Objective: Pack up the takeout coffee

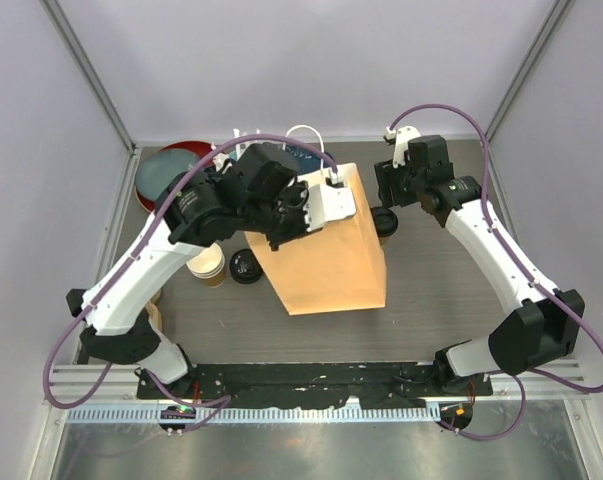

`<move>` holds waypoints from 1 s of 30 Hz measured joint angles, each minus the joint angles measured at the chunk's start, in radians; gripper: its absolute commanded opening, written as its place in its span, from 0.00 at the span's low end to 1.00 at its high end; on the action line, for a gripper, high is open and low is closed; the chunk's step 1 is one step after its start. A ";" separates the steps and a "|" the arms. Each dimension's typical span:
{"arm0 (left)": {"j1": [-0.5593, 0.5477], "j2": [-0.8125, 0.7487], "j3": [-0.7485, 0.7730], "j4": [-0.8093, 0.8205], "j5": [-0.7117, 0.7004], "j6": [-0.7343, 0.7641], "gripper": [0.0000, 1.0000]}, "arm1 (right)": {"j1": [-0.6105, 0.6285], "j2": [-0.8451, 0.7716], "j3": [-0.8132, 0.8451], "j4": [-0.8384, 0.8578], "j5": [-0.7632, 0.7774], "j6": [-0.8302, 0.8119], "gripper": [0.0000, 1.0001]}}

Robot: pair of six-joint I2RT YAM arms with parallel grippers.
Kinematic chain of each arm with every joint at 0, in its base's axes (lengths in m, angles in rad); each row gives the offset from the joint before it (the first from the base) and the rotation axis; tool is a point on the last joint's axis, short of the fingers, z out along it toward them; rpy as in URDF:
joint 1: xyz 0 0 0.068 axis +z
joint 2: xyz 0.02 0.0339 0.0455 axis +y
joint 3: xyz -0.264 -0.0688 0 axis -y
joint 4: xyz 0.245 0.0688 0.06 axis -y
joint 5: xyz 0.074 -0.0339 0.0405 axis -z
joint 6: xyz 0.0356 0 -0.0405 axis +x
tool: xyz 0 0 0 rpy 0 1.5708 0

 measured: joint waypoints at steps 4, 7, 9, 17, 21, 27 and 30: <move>-0.024 -0.082 -0.155 0.007 -0.007 0.024 0.00 | 0.000 -0.002 0.000 -0.001 0.009 0.000 0.65; -0.049 -0.139 -0.307 0.004 -0.062 0.032 0.00 | 0.000 -0.002 0.000 -0.003 0.013 0.000 0.65; -0.078 -0.143 -0.376 0.007 -0.123 0.034 0.00 | 0.000 -0.002 0.000 -0.006 0.013 0.000 0.65; -0.187 -0.130 -0.584 0.051 -0.199 0.033 0.00 | 0.000 -0.002 -0.003 -0.011 0.017 0.000 0.65; -0.203 -0.123 -0.614 0.080 -0.199 0.024 0.00 | 0.000 -0.002 -0.011 -0.015 0.017 0.001 0.65; -0.201 -0.084 -0.550 0.089 -0.197 -0.010 0.00 | 0.000 -0.005 -0.011 -0.015 0.017 0.001 0.65; -0.201 -0.073 -0.504 0.092 -0.200 -0.013 0.00 | 0.000 -0.008 -0.011 -0.015 0.017 0.000 0.65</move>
